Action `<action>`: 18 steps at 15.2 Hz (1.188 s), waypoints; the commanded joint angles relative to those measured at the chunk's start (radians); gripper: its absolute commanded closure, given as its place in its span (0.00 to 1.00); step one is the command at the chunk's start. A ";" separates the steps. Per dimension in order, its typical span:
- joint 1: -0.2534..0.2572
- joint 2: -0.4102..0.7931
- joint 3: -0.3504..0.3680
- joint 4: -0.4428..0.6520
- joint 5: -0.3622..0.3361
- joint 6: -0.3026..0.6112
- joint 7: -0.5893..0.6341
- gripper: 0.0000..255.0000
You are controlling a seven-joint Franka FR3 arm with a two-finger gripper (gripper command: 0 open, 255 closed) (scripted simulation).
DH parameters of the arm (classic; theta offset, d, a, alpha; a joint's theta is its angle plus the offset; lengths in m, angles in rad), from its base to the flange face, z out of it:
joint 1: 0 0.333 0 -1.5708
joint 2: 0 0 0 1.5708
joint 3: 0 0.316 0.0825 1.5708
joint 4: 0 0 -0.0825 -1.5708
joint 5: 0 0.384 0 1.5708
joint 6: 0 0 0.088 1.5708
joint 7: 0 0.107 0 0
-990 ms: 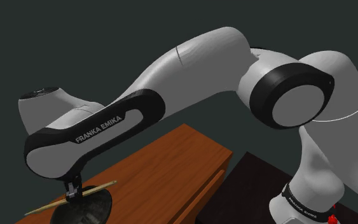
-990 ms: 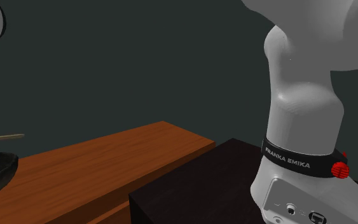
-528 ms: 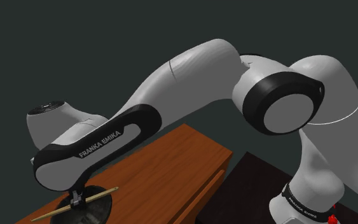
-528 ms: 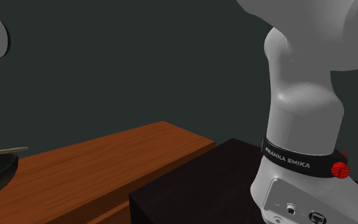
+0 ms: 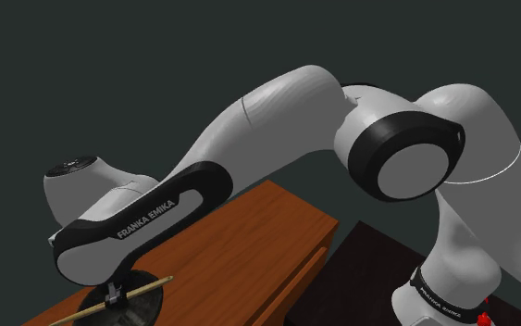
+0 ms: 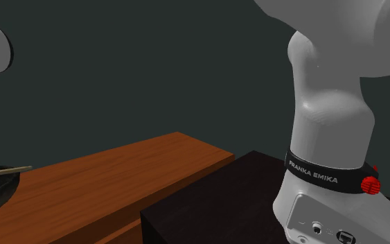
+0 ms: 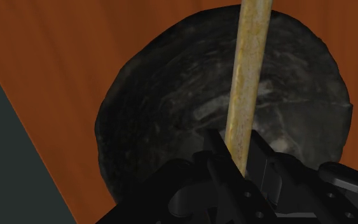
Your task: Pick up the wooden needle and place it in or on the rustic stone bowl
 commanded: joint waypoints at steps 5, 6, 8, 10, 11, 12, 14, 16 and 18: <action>0.000 0.000 0.000 0.000 0.000 0.000 0.000 0.00; 0.000 0.000 0.000 0.000 0.000 0.000 0.000 0.00; -0.001 -0.019 -0.001 0.002 -0.001 -0.021 0.000 0.00; -0.004 -0.055 -0.003 0.010 -0.003 -0.065 0.002 0.00; -0.005 -0.068 -0.003 0.015 -0.003 -0.084 0.002 0.00; -0.005 -0.068 -0.003 0.015 -0.003 -0.084 0.002 0.00; -0.005 -0.068 -0.003 0.015 -0.003 -0.084 0.002 0.00; -0.005 -0.068 -0.003 0.015 -0.003 -0.084 0.002 0.00; -0.005 -0.068 -0.003 0.015 -0.003 -0.084 0.002 0.00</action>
